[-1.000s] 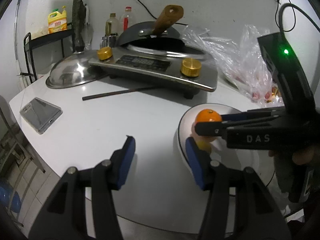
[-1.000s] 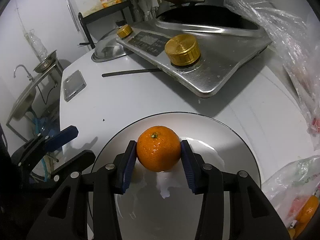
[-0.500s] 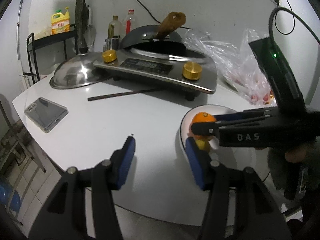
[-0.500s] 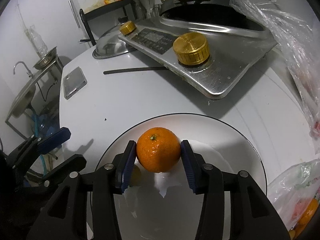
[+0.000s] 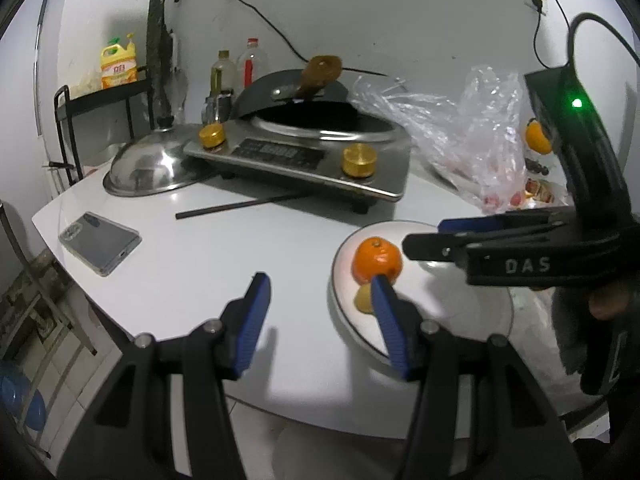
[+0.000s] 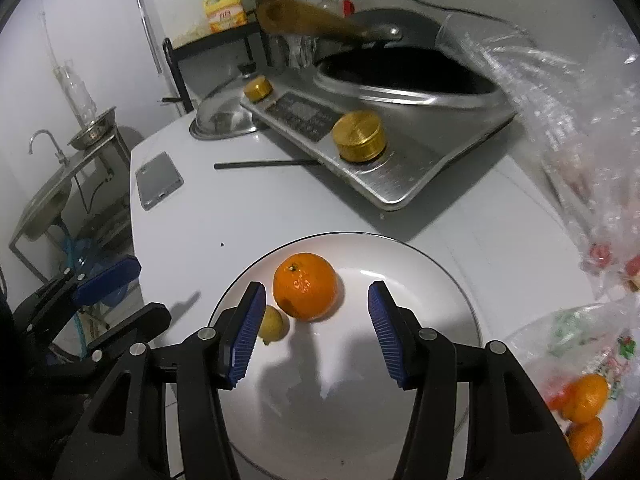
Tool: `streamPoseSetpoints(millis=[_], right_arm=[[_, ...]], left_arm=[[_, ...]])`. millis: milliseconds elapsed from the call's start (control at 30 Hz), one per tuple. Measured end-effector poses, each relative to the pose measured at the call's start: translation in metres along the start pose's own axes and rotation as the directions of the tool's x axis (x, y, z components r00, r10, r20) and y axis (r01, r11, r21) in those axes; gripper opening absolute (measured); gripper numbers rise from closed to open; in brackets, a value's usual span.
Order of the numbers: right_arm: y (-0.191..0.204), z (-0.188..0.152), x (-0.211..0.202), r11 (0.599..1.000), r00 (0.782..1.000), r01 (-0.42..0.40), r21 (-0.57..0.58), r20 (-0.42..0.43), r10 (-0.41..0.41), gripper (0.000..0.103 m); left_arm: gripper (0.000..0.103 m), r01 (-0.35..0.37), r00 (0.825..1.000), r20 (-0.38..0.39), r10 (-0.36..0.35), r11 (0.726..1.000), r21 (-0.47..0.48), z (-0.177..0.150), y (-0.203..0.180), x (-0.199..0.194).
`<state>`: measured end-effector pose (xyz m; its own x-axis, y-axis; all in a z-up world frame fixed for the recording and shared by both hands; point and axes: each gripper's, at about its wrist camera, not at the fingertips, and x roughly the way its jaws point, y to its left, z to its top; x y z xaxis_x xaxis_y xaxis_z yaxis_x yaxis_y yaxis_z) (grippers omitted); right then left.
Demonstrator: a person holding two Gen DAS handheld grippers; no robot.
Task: Organize fruits
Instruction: 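Lower the mandarin onto the plate beside the lemon and open the right gripper, then move both open grippers back to the fruit on the plastic bag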
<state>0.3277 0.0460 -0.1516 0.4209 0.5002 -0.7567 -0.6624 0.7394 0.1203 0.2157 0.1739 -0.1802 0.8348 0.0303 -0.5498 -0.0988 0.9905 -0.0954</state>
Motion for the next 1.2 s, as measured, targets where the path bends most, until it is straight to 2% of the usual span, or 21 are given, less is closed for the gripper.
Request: streamPoseSetpoints(millis=[600, 867, 1200], right_arm=[[-0.020, -0.034, -0.089, 0.999, 0.986, 0.045, 0.015, 0.162, -0.047, 0.056], [-0.035, -0.060, -0.144, 0.997, 0.954, 0.074, 0.007, 0.291, -0.073, 0.056], [-0.069, -0.093, -0.193, 0.992, 0.924, 0.111, 0.054, 0.363, -0.123, 0.056]], left_arm=[[0.054, 0.035, 0.999, 0.040, -0.038, 0.997, 0.068, 0.011, -0.060, -0.038], [0.054, 0.042, 0.998, 0.052, -0.048, 0.993, 0.108, 0.013, -0.097, -0.051], [0.054, 0.067, 0.996, 0.048, -0.075, 0.985, 0.157, 0.010, -0.146, -0.059]])
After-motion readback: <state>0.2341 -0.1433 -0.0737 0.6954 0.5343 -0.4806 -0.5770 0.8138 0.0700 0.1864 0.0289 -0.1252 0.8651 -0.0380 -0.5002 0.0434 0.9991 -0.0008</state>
